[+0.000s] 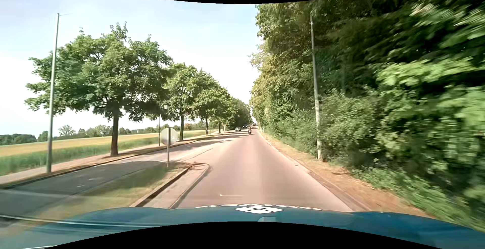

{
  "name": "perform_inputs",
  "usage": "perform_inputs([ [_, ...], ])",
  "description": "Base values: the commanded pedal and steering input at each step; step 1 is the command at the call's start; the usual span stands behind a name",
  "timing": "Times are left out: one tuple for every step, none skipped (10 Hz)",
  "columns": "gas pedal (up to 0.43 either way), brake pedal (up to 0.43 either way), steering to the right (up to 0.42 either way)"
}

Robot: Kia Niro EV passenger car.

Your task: Follow the waypoints while adhering to traffic rules and regulations

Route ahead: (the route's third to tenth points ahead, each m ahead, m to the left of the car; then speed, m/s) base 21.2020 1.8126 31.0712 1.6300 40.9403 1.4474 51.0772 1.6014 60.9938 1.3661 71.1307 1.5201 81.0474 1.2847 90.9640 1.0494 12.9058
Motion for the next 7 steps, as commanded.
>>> perform_inputs([
  [0.047, 0.000, -0.009],
  [0.047, 0.000, -0.007],
  [0.047, 0.000, -0.005],
  [0.047, 0.000, -0.005],
  [0.047, 0.000, -0.004],
  [0.047, 0.000, -0.003],
  [0.047, 0.000, -0.003],
])
